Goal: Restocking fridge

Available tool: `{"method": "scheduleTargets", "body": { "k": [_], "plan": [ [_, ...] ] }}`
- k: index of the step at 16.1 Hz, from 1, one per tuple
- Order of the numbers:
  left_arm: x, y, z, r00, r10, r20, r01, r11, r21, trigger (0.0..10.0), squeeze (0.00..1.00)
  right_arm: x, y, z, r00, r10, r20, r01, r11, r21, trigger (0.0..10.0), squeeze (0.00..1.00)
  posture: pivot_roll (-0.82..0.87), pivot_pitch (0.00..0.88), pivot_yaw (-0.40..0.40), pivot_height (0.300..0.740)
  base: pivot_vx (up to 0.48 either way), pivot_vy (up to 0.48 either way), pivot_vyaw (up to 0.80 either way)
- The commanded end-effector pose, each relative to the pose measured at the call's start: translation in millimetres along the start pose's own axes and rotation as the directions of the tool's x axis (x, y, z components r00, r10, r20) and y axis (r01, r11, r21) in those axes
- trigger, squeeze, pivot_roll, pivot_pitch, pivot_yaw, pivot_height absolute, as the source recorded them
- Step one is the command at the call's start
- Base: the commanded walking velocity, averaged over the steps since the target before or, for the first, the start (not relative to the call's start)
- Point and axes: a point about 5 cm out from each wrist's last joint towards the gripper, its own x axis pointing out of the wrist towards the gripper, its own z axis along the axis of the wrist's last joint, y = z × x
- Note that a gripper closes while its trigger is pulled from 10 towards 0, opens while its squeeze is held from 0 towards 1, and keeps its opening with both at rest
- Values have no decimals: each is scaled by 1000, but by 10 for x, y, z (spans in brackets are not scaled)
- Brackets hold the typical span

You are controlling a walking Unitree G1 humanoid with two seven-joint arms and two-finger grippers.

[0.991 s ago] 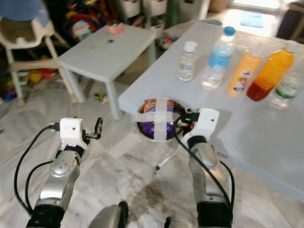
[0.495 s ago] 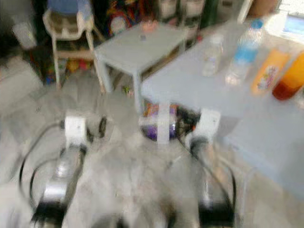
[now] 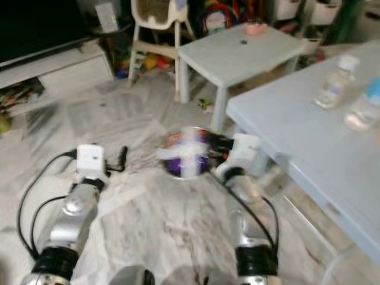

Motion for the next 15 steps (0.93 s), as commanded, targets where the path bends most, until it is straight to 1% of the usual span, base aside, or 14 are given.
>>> {"method": "scheduleTargets", "body": {
  "k": [1, 8, 12, 15],
  "plan": [
    [0, -16, 19, 1000, 6, 11, -6, 1000, 16, 10000, 0, 45, 20, 79, 999, 27, 29, -26, 1000, -14, 10000, 0, -91, 0, 51, 740, 0, 0, 800],
    [38, 13, 12, 1000, 20, 15, -21, 998, 53, 10000, 0, 99, 78, 135, 997, 61, 47, -61, 998, -14, 10000, 0, -89, 0, 58, 740, 0, 0, 800],
    [13, -1, -35, 1000, 24, 4, -24, 998, 57, 10000, 0, 89, 86, 107, 996, 77, 39, -77, 997, -12, 10000, 0, -90, 0, 51, 740, 0, 0, 800],
    [10, -9, -34, 999, 37, 8, -38, 998, 45, 10000, 0, 77, 47, 102, 997, 75, 33, -74, 997, -19, 10000, 0, -87, 0, 42, 740, 0, -246, 800]
  ]
}}
